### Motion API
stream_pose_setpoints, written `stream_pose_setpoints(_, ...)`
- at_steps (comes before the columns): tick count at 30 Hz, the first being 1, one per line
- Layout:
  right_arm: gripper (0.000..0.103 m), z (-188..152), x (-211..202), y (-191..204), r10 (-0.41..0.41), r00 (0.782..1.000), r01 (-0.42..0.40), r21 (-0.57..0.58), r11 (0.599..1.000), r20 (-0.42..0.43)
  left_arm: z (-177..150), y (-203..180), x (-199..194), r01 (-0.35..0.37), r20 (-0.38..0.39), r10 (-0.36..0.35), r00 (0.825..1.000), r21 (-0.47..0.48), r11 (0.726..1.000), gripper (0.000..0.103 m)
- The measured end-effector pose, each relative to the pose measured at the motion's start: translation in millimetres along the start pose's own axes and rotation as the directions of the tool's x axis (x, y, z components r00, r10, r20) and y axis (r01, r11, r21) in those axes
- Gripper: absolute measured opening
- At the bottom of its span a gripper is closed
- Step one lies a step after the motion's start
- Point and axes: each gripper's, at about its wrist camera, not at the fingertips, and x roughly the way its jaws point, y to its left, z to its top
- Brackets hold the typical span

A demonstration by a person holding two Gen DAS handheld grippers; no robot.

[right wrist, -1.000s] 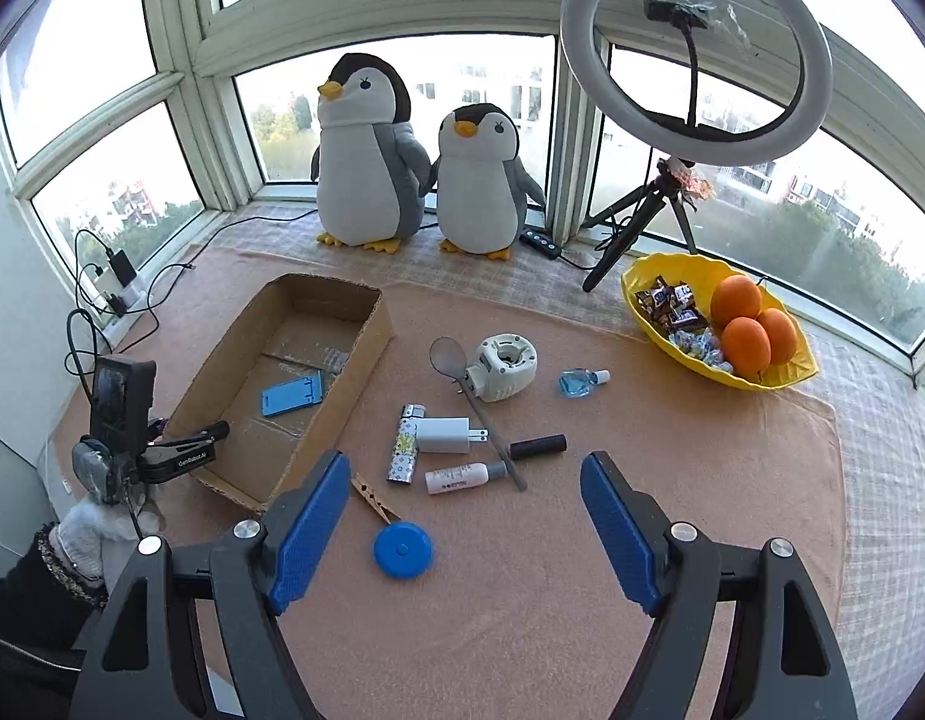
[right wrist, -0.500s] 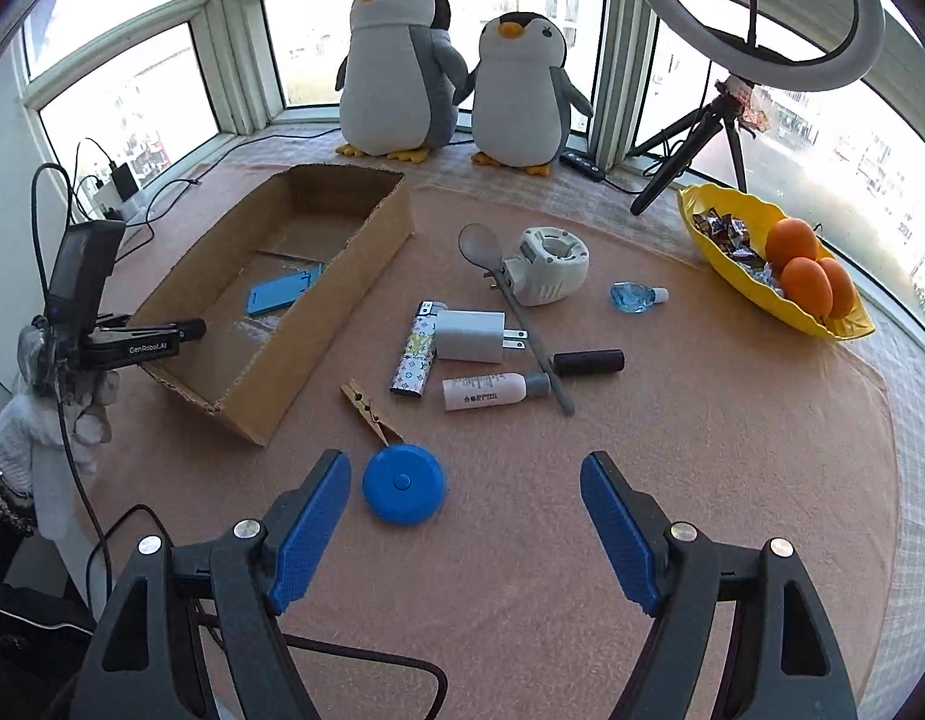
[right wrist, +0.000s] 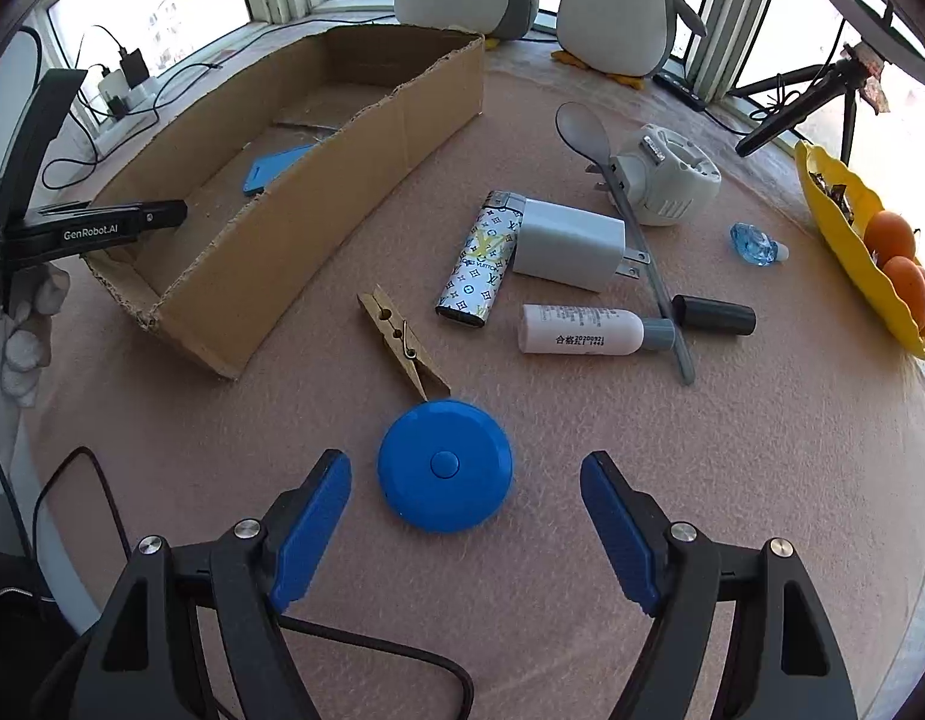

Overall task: Organize rigid objects
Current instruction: 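Grasp the blue round tape measure with the right gripper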

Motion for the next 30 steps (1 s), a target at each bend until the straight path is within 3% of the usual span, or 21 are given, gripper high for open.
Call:
stream_pose_setpoints(12,0.064,4,16,2,-0.007,0.998,0.007,-0.010,1.000,-0.062,0,1,0,0.000,0.000,0.000,1.000,-0.005,1.000,0.057)
stream_pose_setpoints(18,0.047,3,14,5,0.011,0.998,-0.012,-0.012,1.000,-0.068,0,1,0,0.001,0.001,-0.001,1.000,-0.006,1.000,0.057)
stream_pose_setpoints(30,0.046,-3,7,-2,0.030,0.998,-0.026,0.056,0.998,-0.059,1,3,-1,0.006,0.003,-0.006,1.000,-0.008,1.000,0.057)
